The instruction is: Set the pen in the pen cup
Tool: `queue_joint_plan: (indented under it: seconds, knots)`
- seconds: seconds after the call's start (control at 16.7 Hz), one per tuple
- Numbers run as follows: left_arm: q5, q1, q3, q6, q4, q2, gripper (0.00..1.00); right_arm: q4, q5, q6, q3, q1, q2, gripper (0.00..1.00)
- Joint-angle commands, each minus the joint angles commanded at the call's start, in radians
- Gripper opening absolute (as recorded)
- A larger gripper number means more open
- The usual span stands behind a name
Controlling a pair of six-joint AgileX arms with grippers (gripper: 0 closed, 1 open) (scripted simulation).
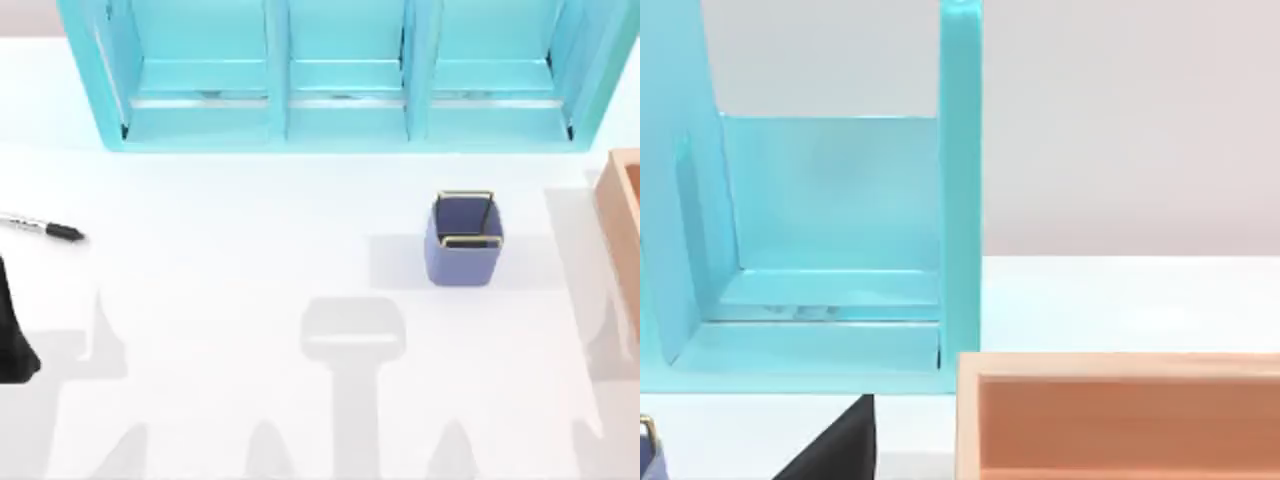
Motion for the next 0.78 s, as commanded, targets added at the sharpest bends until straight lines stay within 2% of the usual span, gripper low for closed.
queue_joint_plan:
  seconds: [0.18,0.36,0.54,0.78]
  knots:
    - [0.004,0.004,0.005,-0.010,0.004,0.011,1.00,0.000,0.000,0.000,0.000,0.000,0.000,1.00]
    - [0.041,0.033,0.046,-0.089,0.041,0.106,1.00,0.000,0.000,0.000,0.000,0.000,0.000,1.00]
    - [0.109,0.079,0.113,-0.225,0.100,0.296,1.00,0.000,0.000,0.000,0.000,0.000,0.000,1.00]
    - [0.229,0.153,0.218,-0.460,0.191,0.678,1.00,0.000,0.000,0.000,0.000,0.000,0.000,1.00]
